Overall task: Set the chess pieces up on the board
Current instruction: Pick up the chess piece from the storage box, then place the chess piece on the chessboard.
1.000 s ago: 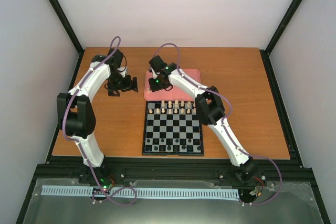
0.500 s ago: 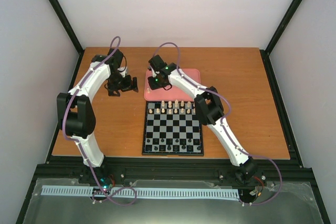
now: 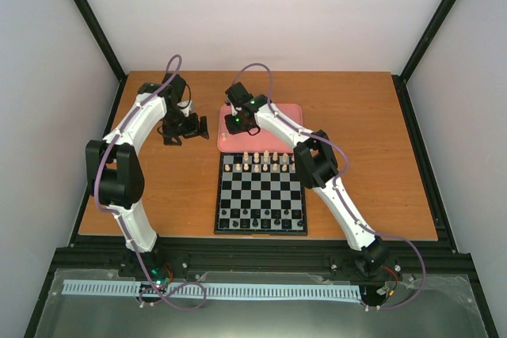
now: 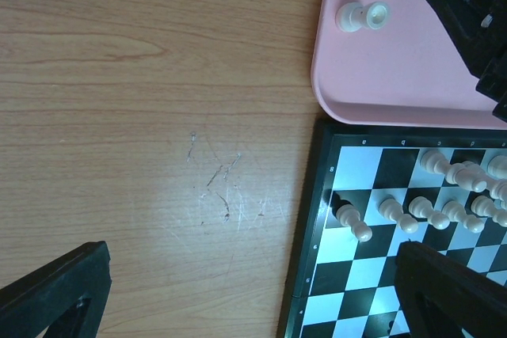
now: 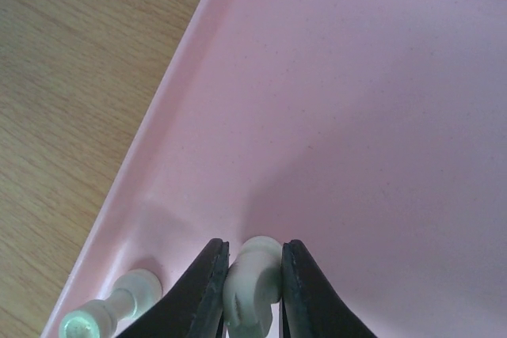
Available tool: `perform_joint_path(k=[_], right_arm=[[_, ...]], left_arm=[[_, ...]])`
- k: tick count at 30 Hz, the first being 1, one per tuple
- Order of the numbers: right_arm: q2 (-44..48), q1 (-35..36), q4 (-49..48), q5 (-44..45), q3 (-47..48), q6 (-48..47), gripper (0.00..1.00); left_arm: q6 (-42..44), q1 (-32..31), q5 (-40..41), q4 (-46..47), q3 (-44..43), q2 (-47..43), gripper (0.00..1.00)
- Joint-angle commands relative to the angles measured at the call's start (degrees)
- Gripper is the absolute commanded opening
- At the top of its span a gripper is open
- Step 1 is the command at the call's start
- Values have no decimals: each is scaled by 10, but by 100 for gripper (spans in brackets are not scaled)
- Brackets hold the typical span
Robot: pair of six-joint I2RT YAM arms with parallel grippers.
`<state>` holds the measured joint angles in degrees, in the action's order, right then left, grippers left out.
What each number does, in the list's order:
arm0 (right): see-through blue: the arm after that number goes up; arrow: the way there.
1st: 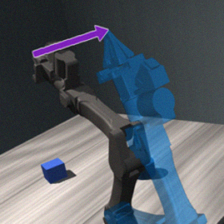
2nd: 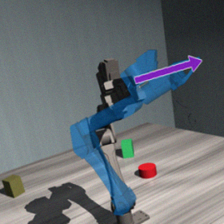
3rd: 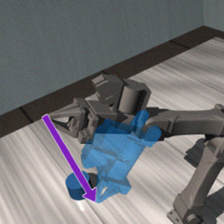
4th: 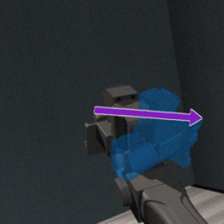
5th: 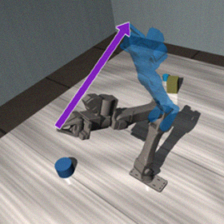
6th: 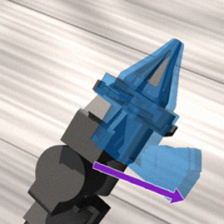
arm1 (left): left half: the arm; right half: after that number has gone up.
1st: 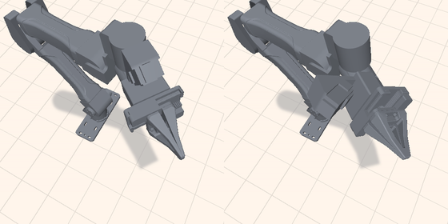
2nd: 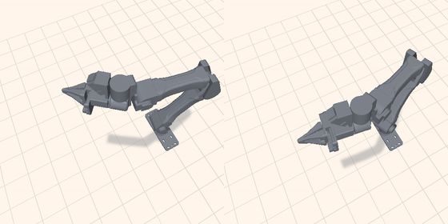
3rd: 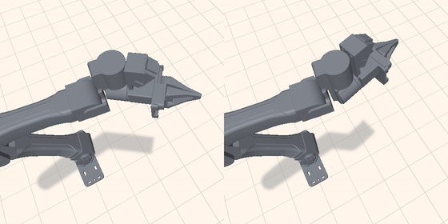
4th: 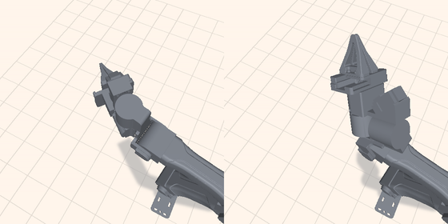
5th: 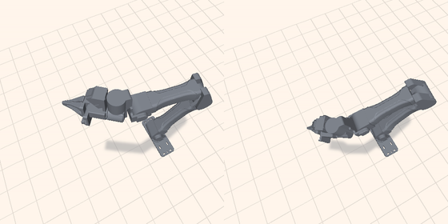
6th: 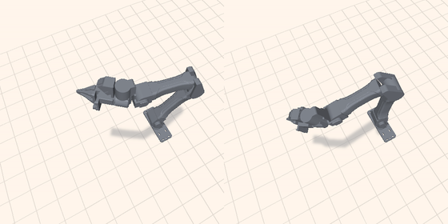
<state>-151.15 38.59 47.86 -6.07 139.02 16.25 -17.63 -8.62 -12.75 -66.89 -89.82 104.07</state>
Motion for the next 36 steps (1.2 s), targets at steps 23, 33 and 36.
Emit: perform_joint_path(k=[23, 33, 36], right_arm=[[270, 64, -23, 16, -324, -51, 9], [248, 69, -24, 15, -323, -49, 9], [242, 71, -21, 10, -324, -51, 9]], left_arm=[[-5, 3, -2, 4, -14, -8, 100], [-5, 4, -1, 4, -10, -14, 100], [-5, 3, -1, 4, -9, -15, 100]])
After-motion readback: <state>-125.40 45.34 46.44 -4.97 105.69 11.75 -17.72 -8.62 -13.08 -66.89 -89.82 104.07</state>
